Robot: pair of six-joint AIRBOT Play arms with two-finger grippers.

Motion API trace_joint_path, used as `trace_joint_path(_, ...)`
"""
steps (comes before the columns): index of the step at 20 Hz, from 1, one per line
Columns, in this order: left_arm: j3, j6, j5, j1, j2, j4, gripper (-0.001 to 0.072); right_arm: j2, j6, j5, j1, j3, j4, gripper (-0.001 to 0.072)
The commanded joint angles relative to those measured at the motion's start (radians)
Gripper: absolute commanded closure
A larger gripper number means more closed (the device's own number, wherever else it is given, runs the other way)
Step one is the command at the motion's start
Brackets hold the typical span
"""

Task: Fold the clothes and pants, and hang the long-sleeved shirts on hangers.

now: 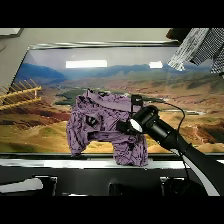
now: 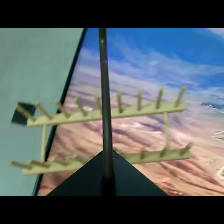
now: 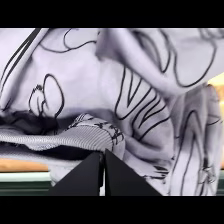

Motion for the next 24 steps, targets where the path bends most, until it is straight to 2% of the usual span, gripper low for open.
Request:
trace_joint_path(1, -0.164, 0.109, -0.013, -0.146, 0.146, -0.072, 0.0690, 0.000, 0.034, 0.003, 0.000, 0.000, -0.070, 0.0680)
trace_joint_path(5, -0.558, 0.351, -0.022, -0.247, 0.417, -0.338, 0.0689, 0.000, 0.120, 0.005, 0.000, 0.000, -0.145, 0.0681)
trace_joint_path(7, -0.736, 0.404, -0.036, -0.268, 0.551, -0.434, 0.0689, 0.000, 0.140, -0.001, 0.000, 0.000, -0.153, 0.0681)
trace_joint_path(9, -0.888, 0.465, -0.119, -0.274, 0.663, -0.504, 0.0689, 0.000, 0.148, -0.011, 0.000, 0.000, -0.154, 0.0681)
trace_joint_path(11, -1.008, 0.493, -0.231, -0.289, 0.754, -0.543, 0.0689, 0.000, 0.145, -0.032, -0.040, 0.000, -0.121, 0.0681)
trace_joint_path(13, -1.096, 0.520, -0.306, -0.306, 0.835, -0.594, 0.0688, 0.000, 0.078, -0.040, -0.121, 0.000, -0.033, 0.0681)
trace_joint_path(15, -1.152, 0.520, -0.320, -0.310, 0.907, -0.621, 0.0688, 0.000, -0.019, -0.034, -0.189, 0.000, 0.074, 0.0681)
trace_joint_path(17, -1.181, 0.520, -0.344, -0.314, 0.958, -0.621, 0.0688, 0.000, -0.072, -0.018, -0.219, 0.000, 0.133, 0.0681)
trace_joint_path(20, -1.200, 0.520, -0.423, -0.313, 0.983, -0.621, 0.0687, -0.001, -0.059, -0.017, -0.219, 0.000, 0.107, 0.0681)
trace_joint_path(22, -1.212, 0.520, -0.426, -0.313, 0.995, -0.620, 0.0687, -0.001, -0.012, -0.022, -0.225, 0.000, 0.045, 0.0681)
trace_joint_path(24, -1.212, 0.520, -0.429, -0.313, 0.997, -0.621, 0.0687, -0.001, 0.001, -0.042, -0.265, 0.000, 0.063, 0.0681)
